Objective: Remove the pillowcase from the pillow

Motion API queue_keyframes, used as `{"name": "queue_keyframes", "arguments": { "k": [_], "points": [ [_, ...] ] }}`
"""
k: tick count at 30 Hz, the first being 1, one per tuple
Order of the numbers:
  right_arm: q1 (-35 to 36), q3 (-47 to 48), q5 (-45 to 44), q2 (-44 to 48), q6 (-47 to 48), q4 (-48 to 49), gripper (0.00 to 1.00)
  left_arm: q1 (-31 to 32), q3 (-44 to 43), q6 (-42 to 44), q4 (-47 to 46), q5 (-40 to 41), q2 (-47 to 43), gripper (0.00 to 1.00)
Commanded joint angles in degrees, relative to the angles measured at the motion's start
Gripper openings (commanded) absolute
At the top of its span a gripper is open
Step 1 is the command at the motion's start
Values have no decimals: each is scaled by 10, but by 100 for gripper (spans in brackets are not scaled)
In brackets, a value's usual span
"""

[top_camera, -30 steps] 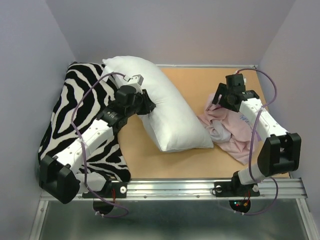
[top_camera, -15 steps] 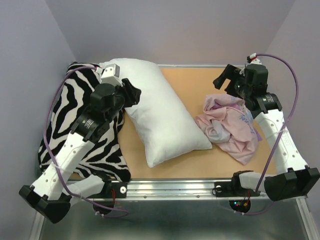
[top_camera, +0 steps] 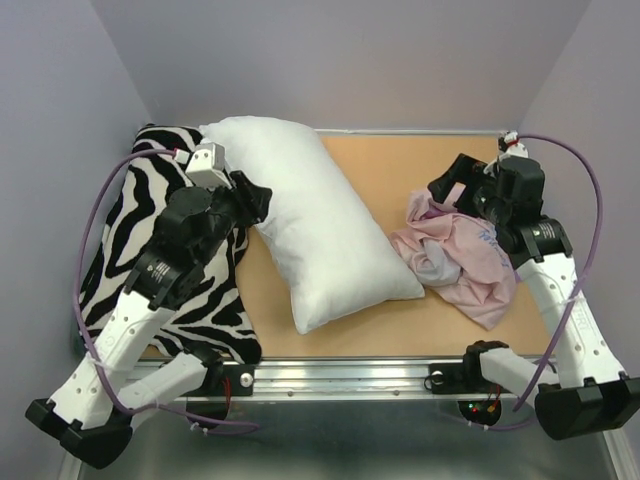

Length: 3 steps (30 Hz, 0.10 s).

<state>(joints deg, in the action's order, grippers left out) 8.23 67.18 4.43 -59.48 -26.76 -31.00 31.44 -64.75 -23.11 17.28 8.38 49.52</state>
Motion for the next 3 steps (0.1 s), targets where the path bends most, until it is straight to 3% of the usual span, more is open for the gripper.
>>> {"name": "queue_keyframes", "arguments": {
  "k": [1, 3],
  "points": [
    [-2, -15, -20, 14, 13, 27, 100, 2, 13, 11, -34, 7, -10, 54],
    [-2, -13, -21, 14, 12, 27, 100, 2, 14, 11, -38, 4, -13, 54]
  ]
}}
